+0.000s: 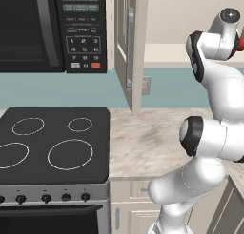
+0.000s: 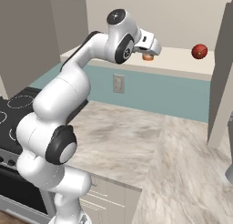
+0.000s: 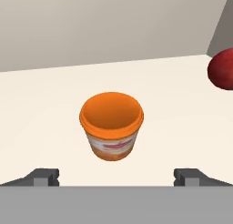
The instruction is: Pick the avocado and bread from the counter and place them on the plate. Then pick the jam from the cabinet and place it next to the plate. Lastly close the cabinet door.
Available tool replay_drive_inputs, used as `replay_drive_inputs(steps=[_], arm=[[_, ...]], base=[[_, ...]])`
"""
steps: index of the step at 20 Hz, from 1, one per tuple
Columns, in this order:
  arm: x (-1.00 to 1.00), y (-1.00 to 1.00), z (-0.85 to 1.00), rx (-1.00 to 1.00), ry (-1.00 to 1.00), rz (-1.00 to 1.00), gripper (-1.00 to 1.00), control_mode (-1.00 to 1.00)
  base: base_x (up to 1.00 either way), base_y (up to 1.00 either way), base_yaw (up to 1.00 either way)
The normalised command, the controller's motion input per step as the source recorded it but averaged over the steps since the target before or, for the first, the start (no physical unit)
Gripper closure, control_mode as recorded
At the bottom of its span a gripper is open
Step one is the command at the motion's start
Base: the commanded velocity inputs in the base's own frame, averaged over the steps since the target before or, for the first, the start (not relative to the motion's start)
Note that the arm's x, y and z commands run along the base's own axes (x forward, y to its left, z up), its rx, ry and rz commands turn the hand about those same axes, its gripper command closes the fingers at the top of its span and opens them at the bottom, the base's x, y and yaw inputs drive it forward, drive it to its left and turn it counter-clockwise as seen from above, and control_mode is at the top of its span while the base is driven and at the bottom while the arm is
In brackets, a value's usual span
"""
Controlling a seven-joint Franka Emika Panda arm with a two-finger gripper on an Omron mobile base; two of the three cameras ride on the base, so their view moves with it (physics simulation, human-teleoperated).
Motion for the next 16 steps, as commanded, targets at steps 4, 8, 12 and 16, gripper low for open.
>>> replay_drive_inputs(steps=[4,8,12,16], arm=[[0.10,-0.24,-0.01,0.01,0.00,0.00,-1.00,-1.00],[0.14,-0.06,0.00,0.00,0.00,0.00,-1.00,-1.00],[0.14,0.00,0.00,0.00,0.00,0.00,-1.00,-1.00],[0.15,0.00,-0.02,0.00,0.00,0.00,-1.00,-1.00]], base=[[0.00,0.00,0.00],[0.00,0.00,0.00],[0.00,0.00,0.00],[0.00,0.00,0.00]])
